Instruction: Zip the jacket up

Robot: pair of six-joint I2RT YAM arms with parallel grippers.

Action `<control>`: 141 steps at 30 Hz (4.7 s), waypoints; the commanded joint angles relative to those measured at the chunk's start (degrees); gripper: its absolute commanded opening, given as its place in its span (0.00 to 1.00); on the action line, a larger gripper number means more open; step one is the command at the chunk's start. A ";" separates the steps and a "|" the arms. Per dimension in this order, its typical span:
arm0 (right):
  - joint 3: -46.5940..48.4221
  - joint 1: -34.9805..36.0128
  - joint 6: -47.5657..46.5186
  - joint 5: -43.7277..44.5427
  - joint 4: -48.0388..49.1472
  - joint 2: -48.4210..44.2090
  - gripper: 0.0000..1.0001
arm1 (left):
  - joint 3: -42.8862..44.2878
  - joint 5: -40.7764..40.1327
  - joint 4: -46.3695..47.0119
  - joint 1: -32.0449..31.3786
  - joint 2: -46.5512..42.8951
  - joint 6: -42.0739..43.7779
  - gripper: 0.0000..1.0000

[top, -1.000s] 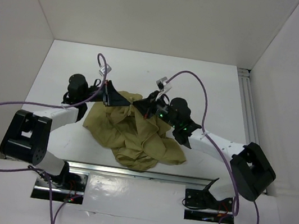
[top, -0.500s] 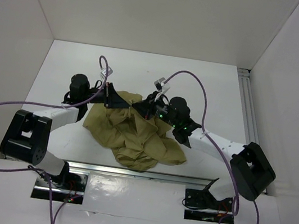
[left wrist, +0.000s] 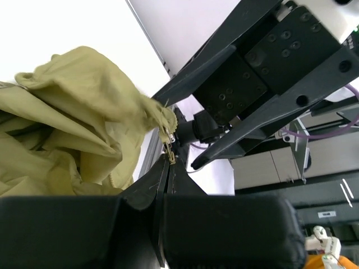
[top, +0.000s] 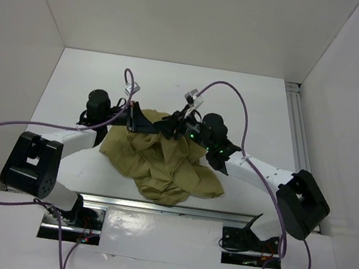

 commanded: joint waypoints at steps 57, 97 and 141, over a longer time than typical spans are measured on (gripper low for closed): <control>7.98 -7.82 -6.19 -20.06 -12.14 0.28 0.50 | 2.52 3.37 2.23 1.02 0.30 0.44 0.00; 4.20 -6.77 1.71 -17.96 4.27 -0.42 0.00 | 1.99 4.95 6.01 1.02 1.35 -2.20 0.00; -0.81 -4.66 10.43 -2.74 24.51 -6.39 0.00 | 28.54 -10.07 -43.74 -5.13 -9.94 34.97 0.00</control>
